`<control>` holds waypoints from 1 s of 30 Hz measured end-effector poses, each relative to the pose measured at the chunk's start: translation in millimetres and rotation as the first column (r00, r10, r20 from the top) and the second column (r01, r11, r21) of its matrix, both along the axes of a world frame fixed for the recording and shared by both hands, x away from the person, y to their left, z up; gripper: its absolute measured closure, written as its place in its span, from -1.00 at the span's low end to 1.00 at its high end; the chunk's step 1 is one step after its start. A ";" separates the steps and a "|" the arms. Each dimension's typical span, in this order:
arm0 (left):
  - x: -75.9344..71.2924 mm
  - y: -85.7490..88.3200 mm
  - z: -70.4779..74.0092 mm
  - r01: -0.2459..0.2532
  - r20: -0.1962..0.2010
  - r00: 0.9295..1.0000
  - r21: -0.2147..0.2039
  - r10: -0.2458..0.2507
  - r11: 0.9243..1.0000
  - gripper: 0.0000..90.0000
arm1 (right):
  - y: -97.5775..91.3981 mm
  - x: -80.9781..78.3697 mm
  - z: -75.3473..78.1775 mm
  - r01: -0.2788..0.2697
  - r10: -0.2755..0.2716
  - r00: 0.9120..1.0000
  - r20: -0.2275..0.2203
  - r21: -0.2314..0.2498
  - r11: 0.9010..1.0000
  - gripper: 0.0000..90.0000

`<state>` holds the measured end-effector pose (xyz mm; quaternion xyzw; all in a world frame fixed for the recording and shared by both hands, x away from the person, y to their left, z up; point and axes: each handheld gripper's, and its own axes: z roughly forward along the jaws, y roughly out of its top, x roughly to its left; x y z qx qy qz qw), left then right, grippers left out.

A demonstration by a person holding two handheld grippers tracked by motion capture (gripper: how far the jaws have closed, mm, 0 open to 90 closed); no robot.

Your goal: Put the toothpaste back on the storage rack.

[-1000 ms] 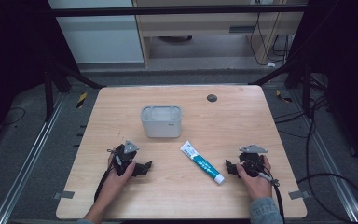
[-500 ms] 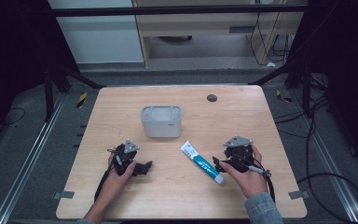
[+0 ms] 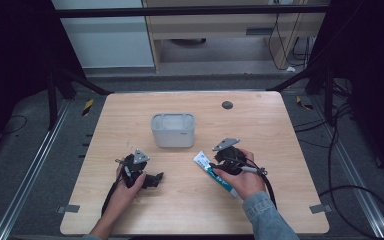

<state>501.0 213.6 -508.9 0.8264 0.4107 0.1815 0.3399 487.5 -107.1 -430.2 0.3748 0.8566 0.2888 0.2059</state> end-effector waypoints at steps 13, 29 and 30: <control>0.3 -0.4 0.0 -0.002 0.000 1.000 0.000 0.002 1.000 -1.00 | 29.1 13.6 -7.8 -0.047 0.045 0.996 -0.079 -0.033 0.998 0.21; 0.6 -0.5 0.0 -0.002 0.000 1.000 0.000 0.002 1.000 -1.00 | 43.2 19.7 -27.2 -0.047 0.035 0.991 -0.131 -0.087 0.995 0.31; 0.6 -0.5 0.0 -0.002 0.000 1.000 0.000 0.002 1.000 -1.00 | 43.2 19.7 -27.2 -0.047 0.035 0.991 -0.131 -0.087 0.995 0.31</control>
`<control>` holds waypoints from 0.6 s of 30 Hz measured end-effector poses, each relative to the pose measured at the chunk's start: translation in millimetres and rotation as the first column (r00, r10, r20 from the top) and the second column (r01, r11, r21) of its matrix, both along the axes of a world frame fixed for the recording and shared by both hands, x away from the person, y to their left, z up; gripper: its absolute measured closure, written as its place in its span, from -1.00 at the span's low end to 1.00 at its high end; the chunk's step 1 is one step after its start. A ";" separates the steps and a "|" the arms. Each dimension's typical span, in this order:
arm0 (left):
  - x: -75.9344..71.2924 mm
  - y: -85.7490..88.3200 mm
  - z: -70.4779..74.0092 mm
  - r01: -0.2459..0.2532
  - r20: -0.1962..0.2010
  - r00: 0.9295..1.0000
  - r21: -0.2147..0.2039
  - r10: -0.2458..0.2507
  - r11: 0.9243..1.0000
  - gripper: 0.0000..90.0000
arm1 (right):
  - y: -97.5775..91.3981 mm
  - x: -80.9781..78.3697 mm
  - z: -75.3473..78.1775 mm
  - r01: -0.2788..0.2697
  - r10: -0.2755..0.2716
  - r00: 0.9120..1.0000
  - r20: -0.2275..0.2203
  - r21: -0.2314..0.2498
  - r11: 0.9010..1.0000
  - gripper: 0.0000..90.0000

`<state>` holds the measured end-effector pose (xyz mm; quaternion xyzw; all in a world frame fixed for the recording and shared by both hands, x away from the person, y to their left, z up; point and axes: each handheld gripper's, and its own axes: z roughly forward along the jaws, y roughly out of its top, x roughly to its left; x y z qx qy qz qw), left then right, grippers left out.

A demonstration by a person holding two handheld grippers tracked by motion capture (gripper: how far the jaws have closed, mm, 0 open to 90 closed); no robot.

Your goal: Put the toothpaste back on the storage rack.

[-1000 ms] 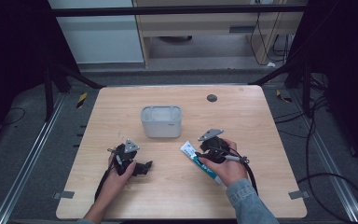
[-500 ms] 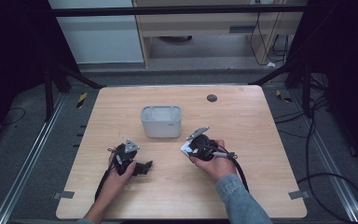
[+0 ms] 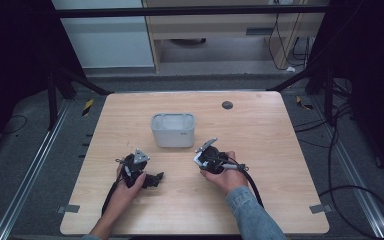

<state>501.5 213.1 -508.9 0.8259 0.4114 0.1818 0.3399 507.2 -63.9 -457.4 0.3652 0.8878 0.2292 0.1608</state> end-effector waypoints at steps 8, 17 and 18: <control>0.0 0.0 0.0 0.000 0.000 1.000 0.000 0.000 1.000 -1.00 | 3.9 1.8 -4.0 0.007 -0.007 1.000 -0.013 -0.020 1.000 0.17; 0.0 0.0 0.0 0.000 0.000 1.000 0.000 0.000 1.000 -1.00 | 2.2 5.2 -12.4 0.026 -0.028 0.999 -0.042 -0.047 0.999 0.13; 0.0 0.0 0.0 0.000 0.000 1.000 0.000 0.000 1.000 -1.00 | 1.6 5.4 -13.4 0.027 -0.029 0.999 -0.041 -0.048 0.999 0.13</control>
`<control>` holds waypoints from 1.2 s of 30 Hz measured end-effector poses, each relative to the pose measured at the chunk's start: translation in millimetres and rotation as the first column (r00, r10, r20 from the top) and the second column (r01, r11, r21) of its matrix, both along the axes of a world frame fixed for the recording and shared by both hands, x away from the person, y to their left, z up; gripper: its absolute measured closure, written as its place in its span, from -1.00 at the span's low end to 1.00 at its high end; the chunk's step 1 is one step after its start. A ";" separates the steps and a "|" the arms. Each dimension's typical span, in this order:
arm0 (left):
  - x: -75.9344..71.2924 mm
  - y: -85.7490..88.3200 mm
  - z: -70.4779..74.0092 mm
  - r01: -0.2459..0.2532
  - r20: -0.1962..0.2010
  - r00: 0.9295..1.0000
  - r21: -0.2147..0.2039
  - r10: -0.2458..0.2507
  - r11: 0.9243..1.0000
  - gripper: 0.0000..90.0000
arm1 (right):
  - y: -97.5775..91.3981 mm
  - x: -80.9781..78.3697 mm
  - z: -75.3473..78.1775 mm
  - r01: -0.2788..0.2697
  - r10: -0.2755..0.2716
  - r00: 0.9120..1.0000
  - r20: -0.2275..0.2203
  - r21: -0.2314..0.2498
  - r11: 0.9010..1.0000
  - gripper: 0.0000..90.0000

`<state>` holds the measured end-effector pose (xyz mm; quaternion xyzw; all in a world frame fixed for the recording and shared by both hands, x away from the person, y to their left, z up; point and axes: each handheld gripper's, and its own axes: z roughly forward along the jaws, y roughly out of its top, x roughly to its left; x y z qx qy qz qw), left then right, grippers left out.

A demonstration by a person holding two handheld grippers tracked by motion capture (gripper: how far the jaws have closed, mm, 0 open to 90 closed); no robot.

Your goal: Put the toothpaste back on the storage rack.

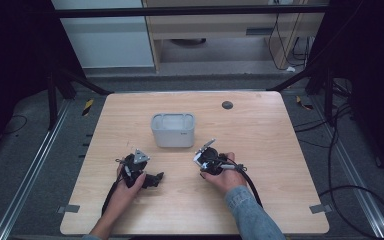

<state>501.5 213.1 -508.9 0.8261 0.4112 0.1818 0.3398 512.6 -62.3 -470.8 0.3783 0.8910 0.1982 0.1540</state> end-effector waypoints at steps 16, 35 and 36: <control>0.0 0.0 0.0 0.000 0.000 1.000 0.000 0.000 1.000 -1.00 | 0.0 3.7 -2.5 -0.003 0.003 1.000 -0.016 -0.020 1.000 0.31; 0.0 0.0 0.0 0.000 0.000 1.000 0.000 0.000 1.000 -1.00 | -7.0 15.5 0.1 0.019 -0.018 0.997 -0.077 0.018 1.000 0.49; 0.0 0.0 0.0 0.000 0.000 1.000 0.000 0.000 1.000 -1.00 | -7.0 15.5 0.1 0.019 -0.018 0.997 -0.077 0.018 1.000 0.49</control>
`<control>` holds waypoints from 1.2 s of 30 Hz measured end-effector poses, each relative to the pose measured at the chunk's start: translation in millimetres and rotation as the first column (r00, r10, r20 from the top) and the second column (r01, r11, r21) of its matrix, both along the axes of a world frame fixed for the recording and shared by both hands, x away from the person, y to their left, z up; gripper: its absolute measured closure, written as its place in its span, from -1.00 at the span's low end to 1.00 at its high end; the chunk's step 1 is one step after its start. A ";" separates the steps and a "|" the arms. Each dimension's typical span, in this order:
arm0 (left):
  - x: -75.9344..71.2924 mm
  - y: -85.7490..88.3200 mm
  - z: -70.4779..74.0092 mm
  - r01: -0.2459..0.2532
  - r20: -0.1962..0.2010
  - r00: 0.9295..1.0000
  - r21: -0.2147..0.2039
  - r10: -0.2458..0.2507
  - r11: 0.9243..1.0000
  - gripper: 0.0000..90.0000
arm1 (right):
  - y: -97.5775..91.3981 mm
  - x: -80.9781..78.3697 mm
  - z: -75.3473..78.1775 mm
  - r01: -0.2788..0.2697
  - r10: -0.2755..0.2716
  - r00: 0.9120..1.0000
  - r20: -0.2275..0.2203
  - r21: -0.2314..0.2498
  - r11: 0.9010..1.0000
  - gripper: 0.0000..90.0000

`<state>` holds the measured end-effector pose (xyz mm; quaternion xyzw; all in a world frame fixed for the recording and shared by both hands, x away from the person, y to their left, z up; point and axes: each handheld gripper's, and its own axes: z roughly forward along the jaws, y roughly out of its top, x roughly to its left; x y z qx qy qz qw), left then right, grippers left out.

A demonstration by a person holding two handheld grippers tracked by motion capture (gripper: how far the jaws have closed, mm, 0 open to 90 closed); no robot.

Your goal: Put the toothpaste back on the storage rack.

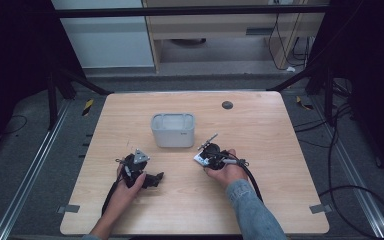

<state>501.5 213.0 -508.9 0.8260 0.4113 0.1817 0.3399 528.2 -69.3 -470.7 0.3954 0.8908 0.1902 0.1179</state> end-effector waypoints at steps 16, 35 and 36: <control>0.0 0.0 0.0 0.000 0.000 1.000 0.001 0.000 1.000 -1.00 | 2.4 -2.3 -1.5 0.018 -0.017 0.999 0.030 -0.028 0.999 0.57; 0.0 -0.1 0.0 -0.001 0.000 1.000 -0.001 0.001 1.000 -1.00 | -13.0 -10.5 -1.9 0.112 -0.122 0.989 0.087 0.114 0.987 0.76; 0.0 -0.1 0.0 -0.001 0.000 1.000 -0.001 0.001 1.000 -1.00 | -13.0 -10.5 -1.9 0.112 -0.122 0.989 0.087 0.114 0.987 0.76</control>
